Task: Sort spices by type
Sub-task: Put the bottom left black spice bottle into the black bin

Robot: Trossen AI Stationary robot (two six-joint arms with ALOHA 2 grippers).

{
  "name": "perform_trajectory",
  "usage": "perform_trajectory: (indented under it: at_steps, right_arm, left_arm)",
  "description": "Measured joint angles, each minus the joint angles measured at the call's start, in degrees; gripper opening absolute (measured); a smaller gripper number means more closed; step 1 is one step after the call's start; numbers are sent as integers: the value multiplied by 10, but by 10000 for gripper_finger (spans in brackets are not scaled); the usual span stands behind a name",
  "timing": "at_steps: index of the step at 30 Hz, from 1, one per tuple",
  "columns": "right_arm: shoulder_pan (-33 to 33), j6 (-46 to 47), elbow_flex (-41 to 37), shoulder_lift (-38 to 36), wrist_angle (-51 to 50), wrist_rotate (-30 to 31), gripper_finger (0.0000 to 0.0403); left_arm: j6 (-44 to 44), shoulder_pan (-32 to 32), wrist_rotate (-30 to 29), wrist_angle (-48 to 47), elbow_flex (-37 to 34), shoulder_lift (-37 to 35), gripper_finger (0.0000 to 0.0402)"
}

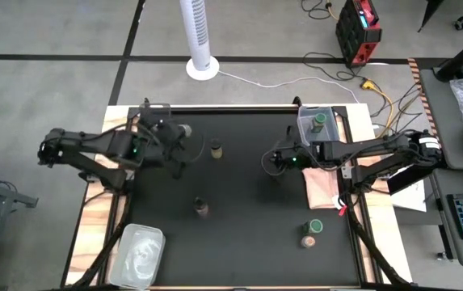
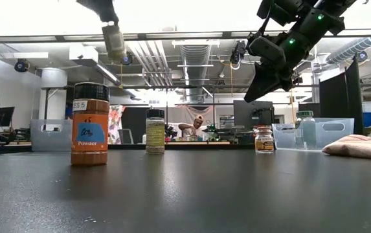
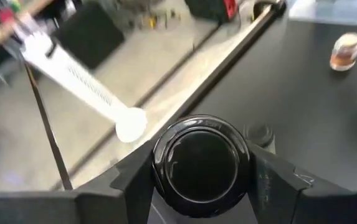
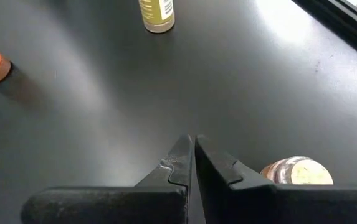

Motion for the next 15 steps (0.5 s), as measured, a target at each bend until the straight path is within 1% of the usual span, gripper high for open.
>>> perform_trajectory:
  at_steps: [3,7,10,15]
  right_arm:
    - [0,-4,0,0,3,0,13]
    - [0,-10,-3,0,4,2,13]
    - [-3,-10,-10,0,4,5,13]
    - [-10,-10,-20,0,4,6,13]
  left_arm:
    - [4,52,54,7,-13,0,189]
    - [2,123,97,12,-27,0,189]
    - [3,174,109,15,-28,0,189]
    - [23,253,112,26,-28,0,189]
